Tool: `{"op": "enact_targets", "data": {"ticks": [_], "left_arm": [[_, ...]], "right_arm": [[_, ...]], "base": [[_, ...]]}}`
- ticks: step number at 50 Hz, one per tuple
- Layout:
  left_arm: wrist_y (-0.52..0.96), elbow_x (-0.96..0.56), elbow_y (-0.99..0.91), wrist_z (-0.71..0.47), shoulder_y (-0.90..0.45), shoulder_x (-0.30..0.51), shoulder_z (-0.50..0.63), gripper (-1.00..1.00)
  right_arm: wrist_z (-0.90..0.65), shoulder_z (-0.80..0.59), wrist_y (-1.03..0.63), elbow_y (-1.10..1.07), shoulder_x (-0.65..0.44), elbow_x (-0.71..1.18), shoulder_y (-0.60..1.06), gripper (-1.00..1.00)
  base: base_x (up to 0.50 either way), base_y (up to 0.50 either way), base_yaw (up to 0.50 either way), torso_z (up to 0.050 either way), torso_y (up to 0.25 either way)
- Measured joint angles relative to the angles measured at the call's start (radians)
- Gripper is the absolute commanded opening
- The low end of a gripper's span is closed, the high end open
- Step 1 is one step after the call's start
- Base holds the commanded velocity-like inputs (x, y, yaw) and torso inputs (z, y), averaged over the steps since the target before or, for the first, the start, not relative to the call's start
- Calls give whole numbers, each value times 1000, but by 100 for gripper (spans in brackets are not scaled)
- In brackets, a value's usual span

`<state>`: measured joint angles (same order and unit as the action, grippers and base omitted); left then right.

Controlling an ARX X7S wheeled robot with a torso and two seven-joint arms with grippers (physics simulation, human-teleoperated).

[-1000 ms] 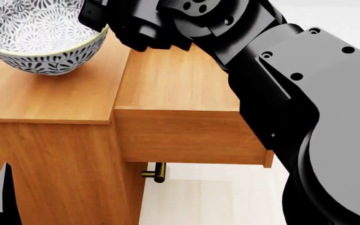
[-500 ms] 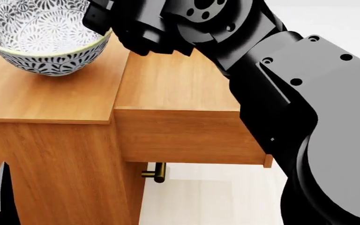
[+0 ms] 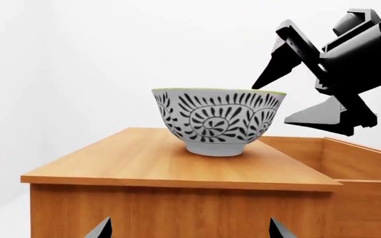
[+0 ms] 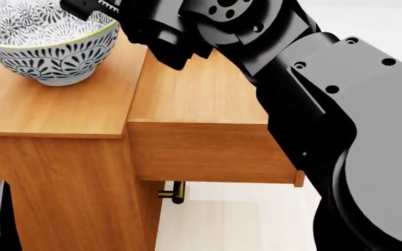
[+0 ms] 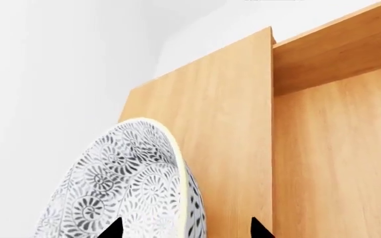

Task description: Put the bowl on top of the cabinet.

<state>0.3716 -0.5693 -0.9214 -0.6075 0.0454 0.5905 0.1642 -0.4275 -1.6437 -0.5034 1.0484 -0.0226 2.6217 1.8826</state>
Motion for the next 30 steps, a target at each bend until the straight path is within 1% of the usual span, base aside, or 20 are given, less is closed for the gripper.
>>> {"op": "enact_targets", "data": {"ticks": [17,30], "left_arm": [[3,2,-4,-9,-5,5,12,100],[4,8,-6,-15,-7,10,21,100]], "right_arm": [[4,-4,-21,22,0,-3,40,100],[18,-33,-80,103,1,-19,121,100]], "base": [[0,0,0,0,0],[0,0,0,0,0]]}}
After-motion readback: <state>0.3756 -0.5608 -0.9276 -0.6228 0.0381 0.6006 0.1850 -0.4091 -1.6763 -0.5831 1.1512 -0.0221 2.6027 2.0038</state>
